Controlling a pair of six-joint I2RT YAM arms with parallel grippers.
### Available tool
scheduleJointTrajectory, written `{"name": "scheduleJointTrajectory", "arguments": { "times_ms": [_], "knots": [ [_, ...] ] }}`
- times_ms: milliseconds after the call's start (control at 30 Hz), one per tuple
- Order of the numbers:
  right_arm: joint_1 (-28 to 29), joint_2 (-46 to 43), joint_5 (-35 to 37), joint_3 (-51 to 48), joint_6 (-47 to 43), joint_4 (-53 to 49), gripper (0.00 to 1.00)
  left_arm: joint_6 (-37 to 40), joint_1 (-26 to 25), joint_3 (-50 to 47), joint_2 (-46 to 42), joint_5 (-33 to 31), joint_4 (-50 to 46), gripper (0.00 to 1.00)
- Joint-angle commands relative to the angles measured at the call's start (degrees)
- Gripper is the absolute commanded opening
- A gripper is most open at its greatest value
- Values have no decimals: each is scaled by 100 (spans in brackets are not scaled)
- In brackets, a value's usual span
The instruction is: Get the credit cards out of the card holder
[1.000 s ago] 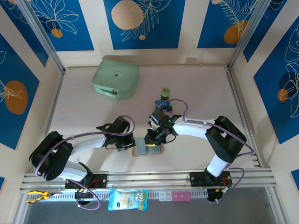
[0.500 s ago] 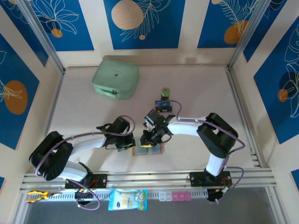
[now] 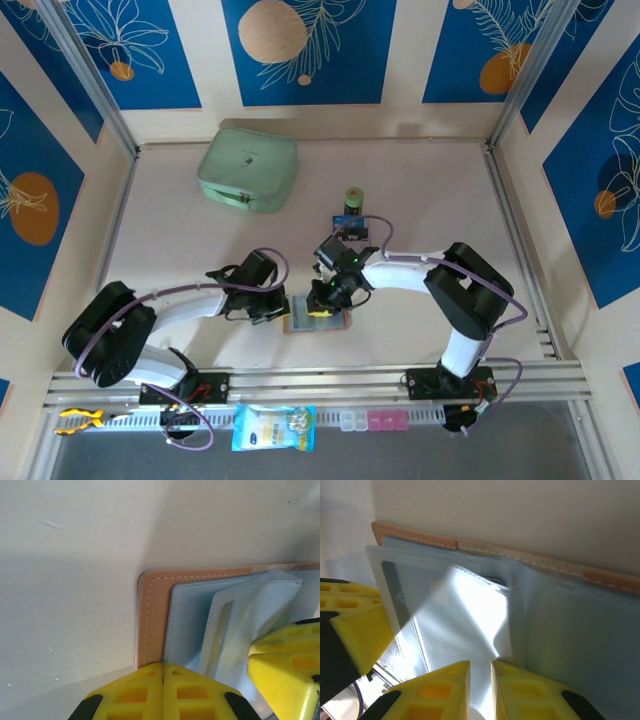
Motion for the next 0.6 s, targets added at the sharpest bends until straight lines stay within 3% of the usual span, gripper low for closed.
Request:
{"name": "scheduleJointTrajectory", "arguments": {
  "times_ms": [0, 400, 567],
  "knots": [
    [-59, -189, 20, -192, -79, -87, 20, 70, 46, -96, -38, -152, -380, 4],
    [-207, -335, -446, -808, 103, 909, 19, 67, 26, 407, -818, -421, -903, 6],
    [-277, -351, -608, -967, 183, 1174, 19, -203, -53, 463, -626, 114, -376, 10]
  ]
}}
